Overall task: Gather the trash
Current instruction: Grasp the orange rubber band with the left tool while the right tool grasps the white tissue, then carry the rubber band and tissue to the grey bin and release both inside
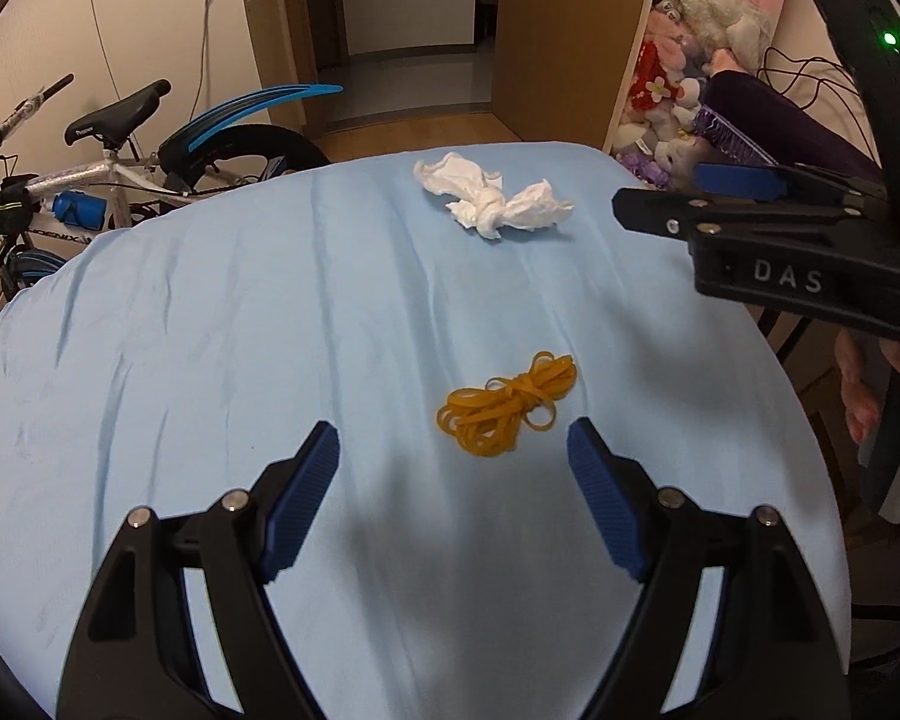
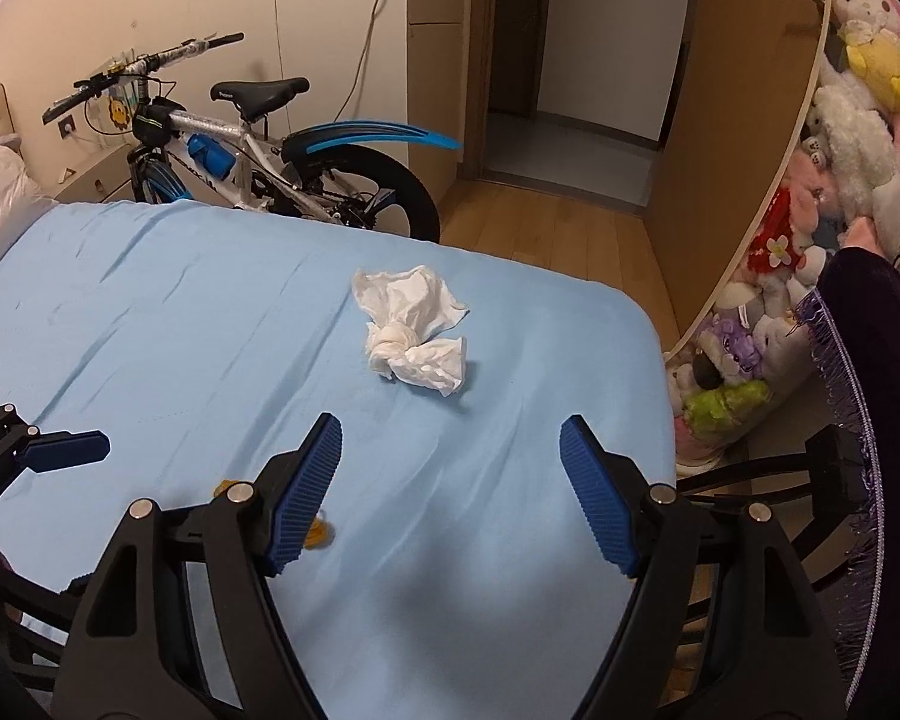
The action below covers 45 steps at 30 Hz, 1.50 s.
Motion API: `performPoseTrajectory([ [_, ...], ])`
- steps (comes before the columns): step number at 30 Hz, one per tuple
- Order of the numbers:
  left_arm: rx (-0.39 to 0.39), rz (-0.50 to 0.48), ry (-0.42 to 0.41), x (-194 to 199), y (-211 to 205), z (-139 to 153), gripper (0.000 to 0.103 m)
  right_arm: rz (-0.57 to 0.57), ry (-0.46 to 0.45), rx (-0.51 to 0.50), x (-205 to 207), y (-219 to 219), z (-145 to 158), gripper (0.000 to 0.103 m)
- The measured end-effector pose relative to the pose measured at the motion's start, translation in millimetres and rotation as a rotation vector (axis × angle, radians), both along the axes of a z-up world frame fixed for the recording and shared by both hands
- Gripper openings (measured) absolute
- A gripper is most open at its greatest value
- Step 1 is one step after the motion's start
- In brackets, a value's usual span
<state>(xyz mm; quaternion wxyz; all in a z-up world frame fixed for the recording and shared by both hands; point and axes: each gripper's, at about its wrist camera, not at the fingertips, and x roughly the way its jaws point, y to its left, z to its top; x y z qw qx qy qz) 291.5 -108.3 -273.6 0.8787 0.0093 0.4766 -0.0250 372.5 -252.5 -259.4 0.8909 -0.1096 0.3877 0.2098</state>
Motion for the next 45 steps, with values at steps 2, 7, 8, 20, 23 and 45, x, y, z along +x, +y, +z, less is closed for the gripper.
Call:
performPoseTrajectory([
  [2, 0.006, -0.010, 0.008, 6.1, -0.8, -9.5, 0.078, 0.005, 0.007, -0.011, 10.3, 3.0, -9.8, 0.070],
  [7, 0.007, -0.039, 0.024, 16.5, -4.9, -30.4, 0.077, 0.023, 0.023, -0.035, 32.0, 11.4, -29.8, 0.064],
  [8, 0.008, -0.045, 0.026, 18.7, -5.7, -33.6, 0.077, 0.026, 0.025, -0.036, 35.5, 12.7, -33.4, 0.063],
  [20, -0.030, -0.092, 0.025, 35.1, -13.0, -51.1, 0.058, 0.106, 0.085, -0.045, 58.6, 30.7, -61.6, 0.019],
  [23, -0.058, -0.109, 0.019, 35.8, -14.6, -48.3, 0.041, 0.127, 0.097, -0.051, 56.6, 34.3, -63.7, 0.006],
  [45, -0.119, -0.075, -0.020, 5.8, 13.5, -9.4, 0.014, 0.132, 0.067, 0.015, -0.4, 29.7, -16.2, 0.000],
])
